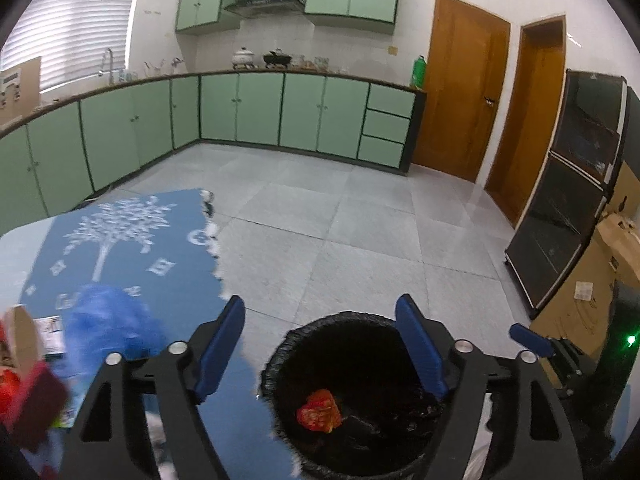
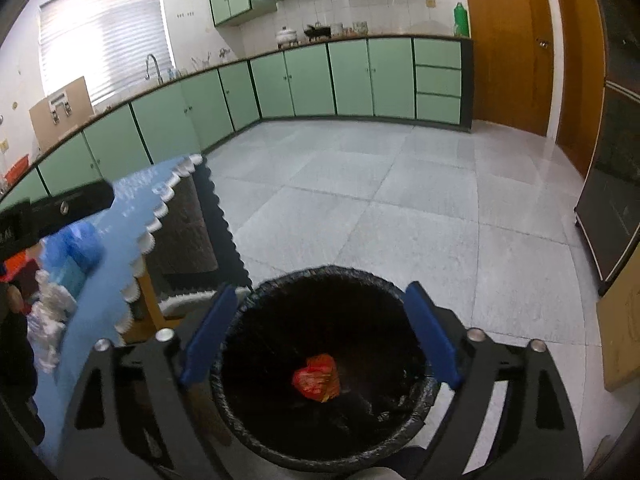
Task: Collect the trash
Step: 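Carry both items over the black bin and open both tools to drop them, then return both tools to the table and grasp the white tissue with the right tool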
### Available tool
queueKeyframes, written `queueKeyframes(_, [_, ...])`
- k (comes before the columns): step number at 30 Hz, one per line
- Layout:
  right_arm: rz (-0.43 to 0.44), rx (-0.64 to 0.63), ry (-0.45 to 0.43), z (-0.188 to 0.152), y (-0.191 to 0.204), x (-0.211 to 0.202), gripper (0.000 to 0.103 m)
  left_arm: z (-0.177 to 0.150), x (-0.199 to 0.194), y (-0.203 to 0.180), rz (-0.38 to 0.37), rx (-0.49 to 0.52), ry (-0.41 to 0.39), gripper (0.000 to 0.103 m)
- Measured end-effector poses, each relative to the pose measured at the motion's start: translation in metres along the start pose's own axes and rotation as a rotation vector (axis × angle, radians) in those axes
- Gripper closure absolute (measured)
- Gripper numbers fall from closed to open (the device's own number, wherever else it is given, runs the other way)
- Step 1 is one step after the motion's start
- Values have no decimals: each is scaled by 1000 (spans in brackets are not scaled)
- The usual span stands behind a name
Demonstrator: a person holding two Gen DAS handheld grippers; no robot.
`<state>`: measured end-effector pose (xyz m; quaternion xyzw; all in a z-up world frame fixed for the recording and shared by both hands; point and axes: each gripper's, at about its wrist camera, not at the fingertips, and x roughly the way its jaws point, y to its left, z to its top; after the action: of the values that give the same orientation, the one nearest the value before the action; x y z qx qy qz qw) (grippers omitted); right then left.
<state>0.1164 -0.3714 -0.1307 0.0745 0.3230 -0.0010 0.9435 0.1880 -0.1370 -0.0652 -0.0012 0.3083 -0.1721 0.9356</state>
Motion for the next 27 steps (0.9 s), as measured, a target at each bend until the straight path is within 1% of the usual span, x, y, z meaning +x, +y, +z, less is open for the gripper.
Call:
queueKeyframes(1, [9, 3, -11, 2, 3, -5, 15, -2, -7, 3, 15, 0, -9, 24])
queueKeyframes(4, [41, 7, -48, 5, 22, -23, 14, -9, -33, 15, 82, -2, -37, 21])
queueKeyframes(9, [85, -33, -106, 1, 61, -45, 14, -33, -81, 45, 233, -28, -70, 20])
queueKeyframes(12, [120, -51, -123, -6, 84, -51, 14, -52, -100, 64, 322, -43, -61, 20])
queueKeyframes(16, [164, -69, -126, -18, 112, -55, 14, -76, -114, 93, 398, -74, -42, 20])
queueKeyframes(21, [221, -128, -123, -32, 150, -56, 14, -100, -121, 117, 435, -130, -17, 20])
queueKeyframes(24, [249, -169, -116, -37, 168, -55, 18, -113, -123, 123, 446, -143, -7, 20])
queueKeyframes(27, [279, -177, -101, -38, 178, -50, 21, -120, -125, 127, 451, -143, 7, 20])
